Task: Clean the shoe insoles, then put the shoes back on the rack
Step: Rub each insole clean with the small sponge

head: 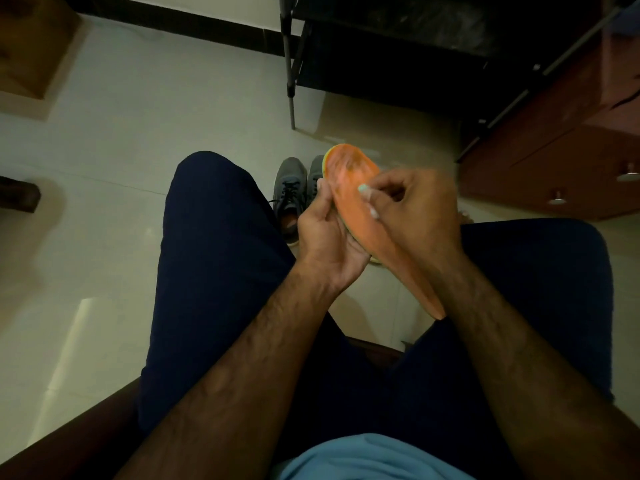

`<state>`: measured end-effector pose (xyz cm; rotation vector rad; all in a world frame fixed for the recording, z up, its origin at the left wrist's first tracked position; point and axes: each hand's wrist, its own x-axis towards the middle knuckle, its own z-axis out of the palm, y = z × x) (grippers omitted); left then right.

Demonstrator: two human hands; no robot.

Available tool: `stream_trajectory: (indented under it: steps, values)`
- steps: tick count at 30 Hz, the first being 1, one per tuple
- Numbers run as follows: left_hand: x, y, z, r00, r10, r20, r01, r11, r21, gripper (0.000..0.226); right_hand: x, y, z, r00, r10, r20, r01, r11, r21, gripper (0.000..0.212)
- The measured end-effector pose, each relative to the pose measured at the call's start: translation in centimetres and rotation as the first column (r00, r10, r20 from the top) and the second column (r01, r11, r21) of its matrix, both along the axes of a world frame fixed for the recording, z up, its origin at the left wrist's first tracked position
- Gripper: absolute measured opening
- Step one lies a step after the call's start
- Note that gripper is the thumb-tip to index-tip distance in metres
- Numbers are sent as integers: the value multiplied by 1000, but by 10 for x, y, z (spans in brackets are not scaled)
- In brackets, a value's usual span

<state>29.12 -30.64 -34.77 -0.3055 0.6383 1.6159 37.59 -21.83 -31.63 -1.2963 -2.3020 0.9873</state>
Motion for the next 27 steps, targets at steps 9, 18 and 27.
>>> stream_trajectory:
  steps: [9, 18, 27]
  values:
    - [0, 0, 1, 999, -9, -53, 7, 999, -51, 71, 6, 17, 4, 995, -96, 26, 95, 995, 29, 5]
    - [-3, 2, 3, 999, 34, 18, -34, 999, -6, 75, 5, -6, 2, 999, 41, 30, -40, 998, -43, 4]
    - [-10, 1, 6, 998, 51, -26, -52, 998, -25, 54, 3, 0, 8, 996, 73, 57, -72, 997, -30, 6]
